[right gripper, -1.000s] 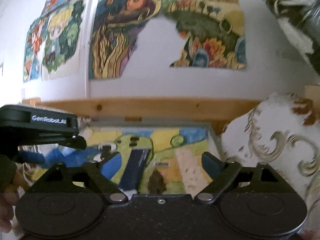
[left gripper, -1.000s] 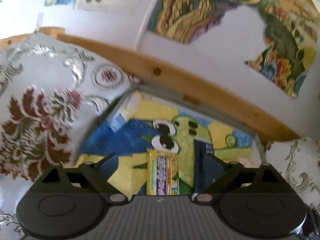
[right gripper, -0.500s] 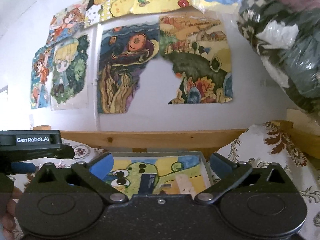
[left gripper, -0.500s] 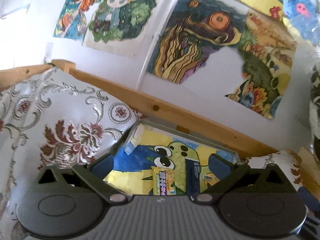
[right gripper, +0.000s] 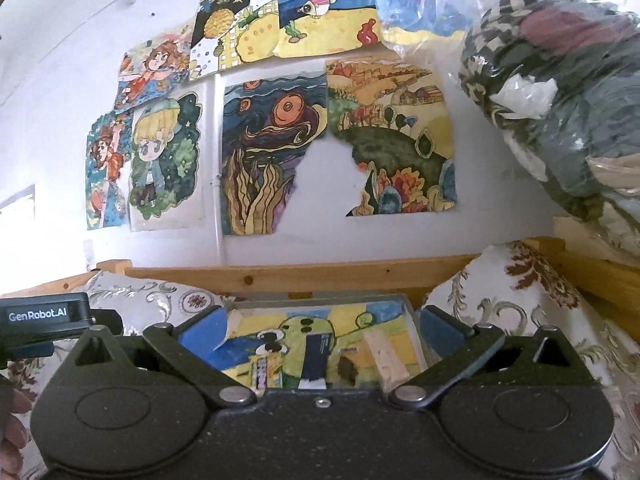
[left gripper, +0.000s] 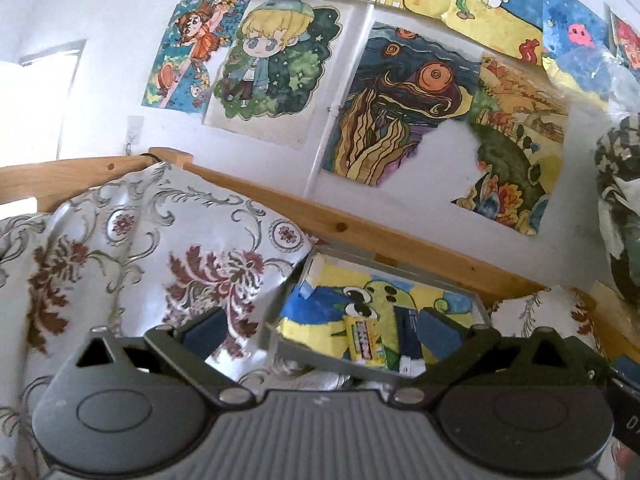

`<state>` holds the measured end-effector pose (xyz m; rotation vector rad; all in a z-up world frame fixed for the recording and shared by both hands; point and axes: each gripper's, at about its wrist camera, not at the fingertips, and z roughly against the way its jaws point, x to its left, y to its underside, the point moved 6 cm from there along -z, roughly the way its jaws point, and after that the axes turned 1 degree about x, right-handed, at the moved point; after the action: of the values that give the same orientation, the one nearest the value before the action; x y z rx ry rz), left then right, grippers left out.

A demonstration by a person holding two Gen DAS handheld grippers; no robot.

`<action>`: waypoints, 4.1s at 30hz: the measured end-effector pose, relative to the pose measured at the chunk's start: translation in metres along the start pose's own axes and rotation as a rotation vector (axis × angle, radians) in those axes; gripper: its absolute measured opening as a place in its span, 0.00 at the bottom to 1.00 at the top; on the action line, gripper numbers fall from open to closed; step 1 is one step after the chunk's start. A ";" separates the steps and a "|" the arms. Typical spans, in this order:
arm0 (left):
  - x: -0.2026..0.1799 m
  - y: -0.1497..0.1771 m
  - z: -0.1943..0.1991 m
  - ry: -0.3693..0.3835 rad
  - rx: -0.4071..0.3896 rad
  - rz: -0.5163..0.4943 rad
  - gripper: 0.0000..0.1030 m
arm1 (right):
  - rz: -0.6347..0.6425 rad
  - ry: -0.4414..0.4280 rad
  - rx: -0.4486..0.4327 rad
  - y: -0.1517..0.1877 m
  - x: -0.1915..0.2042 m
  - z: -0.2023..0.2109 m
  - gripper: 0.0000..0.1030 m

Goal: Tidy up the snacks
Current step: 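Lift both open tools up away from the grey tray, then move both tools back over the remaining snack pile, then lower right tool to the blue sausage packet while left tool approaches the brown snack packet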

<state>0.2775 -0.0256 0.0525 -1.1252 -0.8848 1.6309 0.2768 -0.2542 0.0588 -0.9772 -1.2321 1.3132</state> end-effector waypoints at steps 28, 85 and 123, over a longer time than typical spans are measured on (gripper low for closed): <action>0.042 0.088 0.080 0.047 0.075 -0.119 1.00 | 0.003 0.067 0.151 0.089 0.017 0.110 0.99; 0.064 0.137 0.055 0.014 0.289 -0.117 1.00 | 0.017 0.103 0.447 0.137 0.024 0.082 0.99; 0.011 0.179 -0.071 0.084 0.577 0.106 1.00 | 0.371 -0.237 0.683 0.185 -0.013 -0.051 0.99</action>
<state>0.2913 -0.0660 -0.1362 -0.8308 -0.2653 1.7552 0.3006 -0.2478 -0.1322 -0.5712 -0.6821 2.0092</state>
